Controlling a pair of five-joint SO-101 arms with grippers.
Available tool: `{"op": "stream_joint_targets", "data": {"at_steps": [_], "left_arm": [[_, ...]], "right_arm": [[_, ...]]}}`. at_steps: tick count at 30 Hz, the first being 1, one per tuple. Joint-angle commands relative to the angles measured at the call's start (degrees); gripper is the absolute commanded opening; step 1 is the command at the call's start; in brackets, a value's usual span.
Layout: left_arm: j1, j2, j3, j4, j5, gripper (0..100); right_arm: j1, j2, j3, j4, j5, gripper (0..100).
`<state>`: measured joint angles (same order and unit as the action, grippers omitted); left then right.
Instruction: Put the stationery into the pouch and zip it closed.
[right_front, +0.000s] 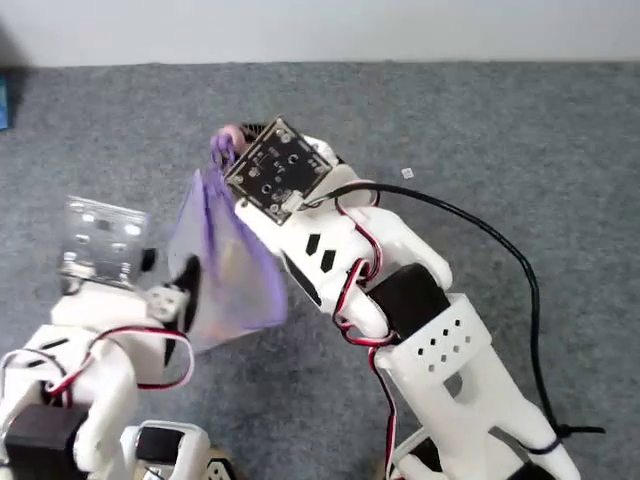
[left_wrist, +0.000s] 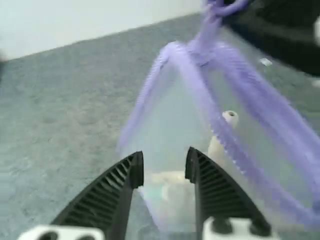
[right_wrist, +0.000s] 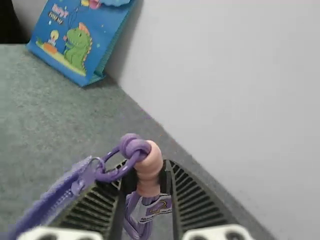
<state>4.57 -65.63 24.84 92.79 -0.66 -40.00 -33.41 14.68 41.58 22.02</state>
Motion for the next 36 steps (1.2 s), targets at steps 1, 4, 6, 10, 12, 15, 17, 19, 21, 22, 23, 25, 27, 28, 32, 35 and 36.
{"op": "stream_joint_targets", "data": {"at_steps": [1,4,6,10,12,15,17,19,21,22,23,25,27,28,32,35,36], "left_arm": [[6.8,-0.4,-2.9,3.7,0.6,14],[8.6,-0.4,-2.4,4.8,0.6,14],[9.0,-0.1,-2.4,4.7,0.6,14],[8.7,0.1,-2.4,4.0,0.6,14],[8.6,-0.3,-2.7,3.9,0.6,14],[8.5,-0.4,-2.9,4.2,0.6,14],[8.5,-0.4,-2.9,4.2,0.6,14],[8.5,-0.4,-2.9,4.0,0.6,14],[8.5,-0.4,-3.8,4.0,2.0,14],[8.5,-0.4,-4.5,4.0,3.0,14],[8.5,-0.3,-5.2,3.9,3.9,15],[8.5,0.1,-5.8,3.7,4.6,15],[8.5,0.1,-5.2,2.3,4.6,14],[8.5,0.1,-5.1,1.8,4.6,14],[8.5,0.0,-5.1,1.1,4.6,14],[8.4,-0.4,-5.3,1.5,4.6,14],[8.4,-0.4,-5.3,1.8,4.6,14]], "right_arm": [[-0.7,-4.4,-1.8,9.4,0.7,0.8],[-0.9,-6.4,-3.3,15.4,0.6,0.8],[-1.0,-7.1,-4.7,18.8,0.4,0.8],[-1.0,-7.2,-8.4,24.4,-2.1,0.8],[-1.5,-7.3,-9.9,26.2,-4.4,0.8],[-3.7,-7.3,-11.5,27.6,-5.3,0.8],[-3.6,-6.6,-12.7,25.2,-5.4,0.8],[-1.4,-5.3,-13.1,21.5,-5.4,0.8],[0.7,-3.8,-14.1,17.1,-5.5,0.8],[1.2,-3.0,-14.7,14.8,-5.5,0.8],[1.6,-2.2,-15.2,12.8,-5.5,0.8],[2.0,-0.4,-15.9,9.7,-5.1,0.8],[2.0,1.4,-16.2,7.6,-5.0,0.8],[2.0,2.3,-16.2,6.5,-4.9,0.8],[2.2,6.0,-16.2,0.5,-0.4,0.8],[1.8,6.7,-16.2,-2.2,2.7,0.8],[1.5,6.4,-16.1,-2.1,3.3,0.8]]}}
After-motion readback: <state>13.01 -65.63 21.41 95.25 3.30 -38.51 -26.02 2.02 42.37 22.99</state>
